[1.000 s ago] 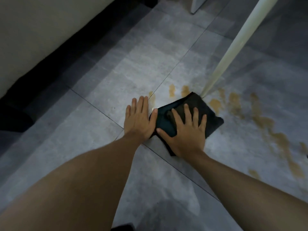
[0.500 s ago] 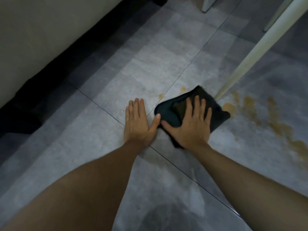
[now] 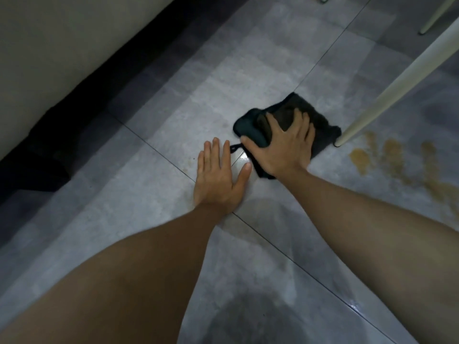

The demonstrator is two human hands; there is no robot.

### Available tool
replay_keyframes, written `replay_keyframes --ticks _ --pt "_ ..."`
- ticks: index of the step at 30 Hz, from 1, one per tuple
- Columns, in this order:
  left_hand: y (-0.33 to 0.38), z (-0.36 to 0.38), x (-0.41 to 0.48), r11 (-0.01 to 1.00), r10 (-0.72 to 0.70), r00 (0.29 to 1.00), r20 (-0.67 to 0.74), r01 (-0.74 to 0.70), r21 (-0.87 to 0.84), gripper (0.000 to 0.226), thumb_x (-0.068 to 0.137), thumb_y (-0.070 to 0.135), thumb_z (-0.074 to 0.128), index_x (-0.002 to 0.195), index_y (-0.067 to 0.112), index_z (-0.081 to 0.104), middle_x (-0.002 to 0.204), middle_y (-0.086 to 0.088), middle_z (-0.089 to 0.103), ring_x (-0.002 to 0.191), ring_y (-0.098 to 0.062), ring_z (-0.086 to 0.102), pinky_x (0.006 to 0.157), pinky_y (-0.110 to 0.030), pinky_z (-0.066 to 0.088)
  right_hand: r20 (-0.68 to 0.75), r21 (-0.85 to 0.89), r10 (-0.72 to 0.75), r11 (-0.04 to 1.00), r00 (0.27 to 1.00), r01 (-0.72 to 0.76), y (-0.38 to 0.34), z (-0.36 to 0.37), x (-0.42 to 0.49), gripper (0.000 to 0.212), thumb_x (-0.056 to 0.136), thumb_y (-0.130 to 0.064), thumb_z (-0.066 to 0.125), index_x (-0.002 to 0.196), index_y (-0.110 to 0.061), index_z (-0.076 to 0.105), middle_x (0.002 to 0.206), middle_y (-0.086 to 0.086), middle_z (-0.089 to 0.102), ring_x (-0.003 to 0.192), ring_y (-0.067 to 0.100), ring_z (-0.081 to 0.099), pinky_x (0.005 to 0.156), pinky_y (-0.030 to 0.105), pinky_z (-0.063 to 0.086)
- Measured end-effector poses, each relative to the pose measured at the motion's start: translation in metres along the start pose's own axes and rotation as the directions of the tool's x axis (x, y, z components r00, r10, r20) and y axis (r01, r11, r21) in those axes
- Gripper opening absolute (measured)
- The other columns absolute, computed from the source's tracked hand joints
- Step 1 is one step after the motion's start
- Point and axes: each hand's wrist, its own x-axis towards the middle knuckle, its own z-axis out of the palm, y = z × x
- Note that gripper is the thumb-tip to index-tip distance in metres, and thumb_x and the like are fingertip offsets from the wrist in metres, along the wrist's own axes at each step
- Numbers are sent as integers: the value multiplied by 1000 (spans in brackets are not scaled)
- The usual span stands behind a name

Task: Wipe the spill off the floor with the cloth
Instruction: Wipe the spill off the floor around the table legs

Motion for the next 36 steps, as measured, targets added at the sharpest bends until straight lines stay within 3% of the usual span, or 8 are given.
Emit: replay_keyframes --ticks 3,7,14,21,26,30,32,36 --pt "-1 1 1 999 -7 1000 -12 7 -43 83 95 66 0 160 15 8 169 -6 2 155 -19 -7 125 -40 -3 33 -44 -74 996 997 75 -14 5 1 80 88 -86 22 153 -43 36 169 20 14 155 40 6 125 55 1" --pt "-2 3 2 993 -18 999 -50 11 -120 86 95 66 2 159 10 14 169 -7 9 155 -18 -1 126 -35 -2 -9 -66 -348 936 938 346 24 5 -56 65 96 -74 29 147 -40 49 164 14 32 153 37 20 125 55 13" --pt "-2 2 4 997 -12 1000 4 12 -72 76 98 63 6 160 19 6 169 -4 0 155 -19 -9 125 -40 -4 76 -95 -15 995 997 23 2 6 -2 76 90 -81 23 157 -44 23 171 15 3 156 42 -3 123 60 0" --pt "-1 1 3 994 111 993 32 -111 -9 67 101 57 8 160 26 5 168 8 6 154 -10 -4 125 -46 -3 15 -68 -348 935 937 348 31 11 -75 64 96 -72 34 152 -42 42 168 10 24 155 36 16 125 54 9" --pt "0 0 5 986 153 987 49 -156 56 61 103 51 9 160 29 11 168 9 12 155 -12 0 124 -48 -2 55 -81 -125 988 991 129 30 5 -52 72 93 -77 25 157 -44 28 172 9 8 157 37 2 125 55 0" --pt "-2 0 4 978 184 982 32 -186 97 56 104 45 16 156 27 28 165 1 24 154 -22 13 123 -52 7 10 -47 -309 950 951 309 61 0 -116 65 95 -74 36 151 -42 43 169 8 24 156 36 14 126 54 8" --pt "3 0 6 976 163 987 -2 -161 147 55 103 41 26 152 20 36 160 -8 35 150 -31 25 121 -54 16 7 -53 -302 952 953 302 101 -9 -143 64 95 -75 38 149 -42 46 167 7 28 155 35 18 126 54 11" --pt "43 3 10 970 233 971 -55 -227 89 50 96 34 40 137 8 52 135 -15 58 124 -36 50 109 -51 36 30 -104 26 994 999 -23 143 -28 -119 73 91 -81 27 155 -46 32 171 7 15 157 33 5 126 52 2"
